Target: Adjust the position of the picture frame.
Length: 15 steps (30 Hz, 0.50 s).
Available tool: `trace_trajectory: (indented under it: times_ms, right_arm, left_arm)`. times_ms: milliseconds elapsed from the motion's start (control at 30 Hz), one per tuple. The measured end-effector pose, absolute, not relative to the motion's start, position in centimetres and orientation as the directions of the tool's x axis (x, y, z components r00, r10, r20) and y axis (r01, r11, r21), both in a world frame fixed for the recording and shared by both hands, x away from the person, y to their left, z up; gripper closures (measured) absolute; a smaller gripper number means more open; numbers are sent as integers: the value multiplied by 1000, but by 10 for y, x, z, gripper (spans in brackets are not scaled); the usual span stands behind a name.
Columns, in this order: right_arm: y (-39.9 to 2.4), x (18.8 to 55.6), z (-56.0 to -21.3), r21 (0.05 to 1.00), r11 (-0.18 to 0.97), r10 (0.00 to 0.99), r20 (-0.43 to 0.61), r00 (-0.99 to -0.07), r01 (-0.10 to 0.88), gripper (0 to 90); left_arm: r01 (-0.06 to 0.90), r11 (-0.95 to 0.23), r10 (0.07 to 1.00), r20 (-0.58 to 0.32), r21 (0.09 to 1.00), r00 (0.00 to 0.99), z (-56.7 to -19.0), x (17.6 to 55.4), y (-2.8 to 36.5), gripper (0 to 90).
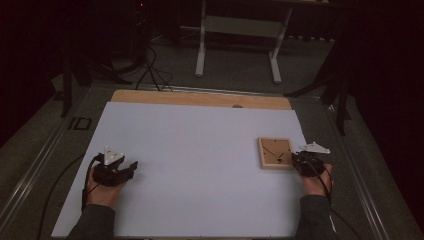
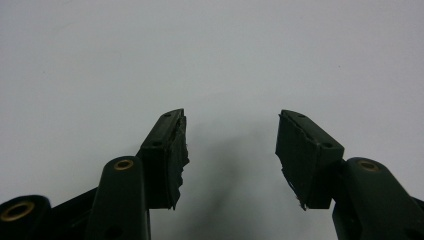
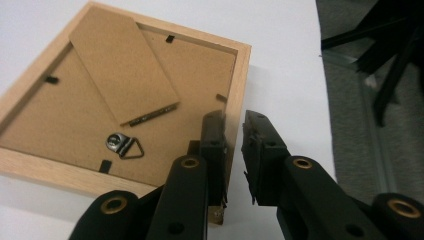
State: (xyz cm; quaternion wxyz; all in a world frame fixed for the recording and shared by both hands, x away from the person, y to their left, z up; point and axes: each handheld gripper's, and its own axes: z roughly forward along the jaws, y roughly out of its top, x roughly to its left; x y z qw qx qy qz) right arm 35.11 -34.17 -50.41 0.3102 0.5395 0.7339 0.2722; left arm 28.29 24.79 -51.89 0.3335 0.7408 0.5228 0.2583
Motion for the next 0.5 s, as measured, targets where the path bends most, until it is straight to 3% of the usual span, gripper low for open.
trace_trajectory:
  times_ms: [333, 500]
  right_arm:
    - [-350, 357, -507, 736, 181, 975, -48, -217, 652, 810]
    - [-348, 357, -507, 733, 192, 974, -60, -220, 652, 812]
  left_arm:
    - [602, -236, 945, 37, 763, 324, -519, 283, 248, 456]
    - [604, -238, 945, 37, 760, 325, -520, 284, 246, 456]
